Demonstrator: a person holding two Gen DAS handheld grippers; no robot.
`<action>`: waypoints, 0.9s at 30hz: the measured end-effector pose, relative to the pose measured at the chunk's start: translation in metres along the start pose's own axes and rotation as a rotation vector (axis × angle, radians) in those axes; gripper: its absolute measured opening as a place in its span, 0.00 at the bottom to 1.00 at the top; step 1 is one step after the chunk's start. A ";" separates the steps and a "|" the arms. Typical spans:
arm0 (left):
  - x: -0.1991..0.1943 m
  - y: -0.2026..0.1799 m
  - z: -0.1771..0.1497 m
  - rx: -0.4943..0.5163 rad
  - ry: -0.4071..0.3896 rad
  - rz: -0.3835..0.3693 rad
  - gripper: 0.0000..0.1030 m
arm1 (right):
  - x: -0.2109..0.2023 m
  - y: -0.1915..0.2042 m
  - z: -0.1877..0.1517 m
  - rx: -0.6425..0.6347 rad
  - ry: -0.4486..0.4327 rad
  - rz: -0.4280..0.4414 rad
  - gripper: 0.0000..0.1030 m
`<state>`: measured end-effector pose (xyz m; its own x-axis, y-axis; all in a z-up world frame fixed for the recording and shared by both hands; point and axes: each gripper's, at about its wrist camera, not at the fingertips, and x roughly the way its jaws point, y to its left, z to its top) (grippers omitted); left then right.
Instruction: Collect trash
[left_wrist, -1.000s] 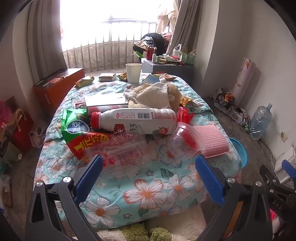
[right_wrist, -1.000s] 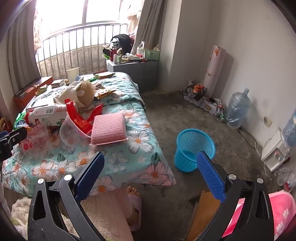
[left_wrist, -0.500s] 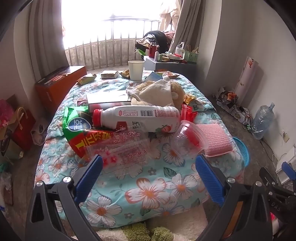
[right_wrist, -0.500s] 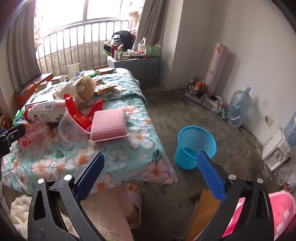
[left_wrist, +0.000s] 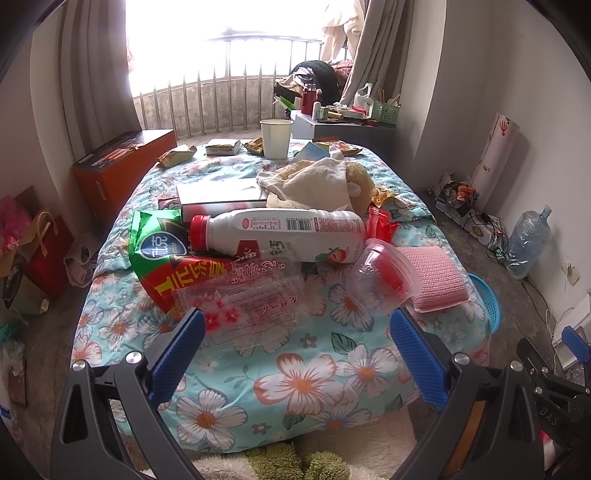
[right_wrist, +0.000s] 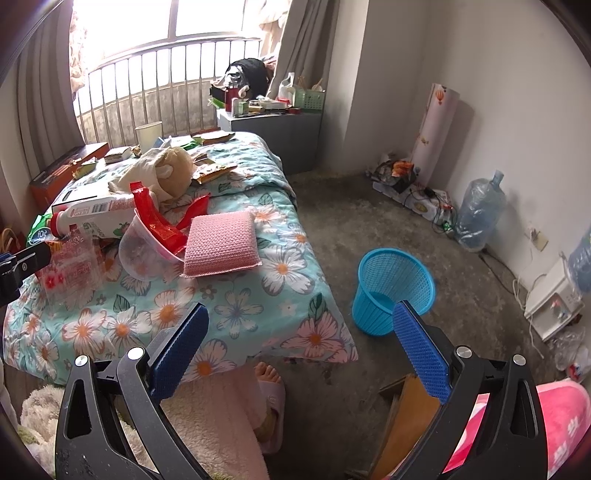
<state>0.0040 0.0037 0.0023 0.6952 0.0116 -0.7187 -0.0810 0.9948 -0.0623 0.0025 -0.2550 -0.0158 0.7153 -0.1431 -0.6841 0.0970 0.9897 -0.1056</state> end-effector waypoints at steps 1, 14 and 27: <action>0.000 0.000 0.000 0.000 0.001 0.001 0.95 | 0.000 0.001 0.000 -0.001 0.001 0.000 0.93; 0.001 0.000 -0.001 -0.001 0.005 0.007 0.95 | 0.001 0.003 -0.002 -0.003 0.003 0.002 0.93; 0.001 0.000 -0.002 -0.001 0.008 0.011 0.95 | 0.001 0.003 -0.001 -0.004 0.004 0.002 0.93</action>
<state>0.0036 0.0039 0.0002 0.6883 0.0216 -0.7251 -0.0892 0.9945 -0.0551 0.0026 -0.2525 -0.0175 0.7128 -0.1415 -0.6869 0.0929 0.9899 -0.1075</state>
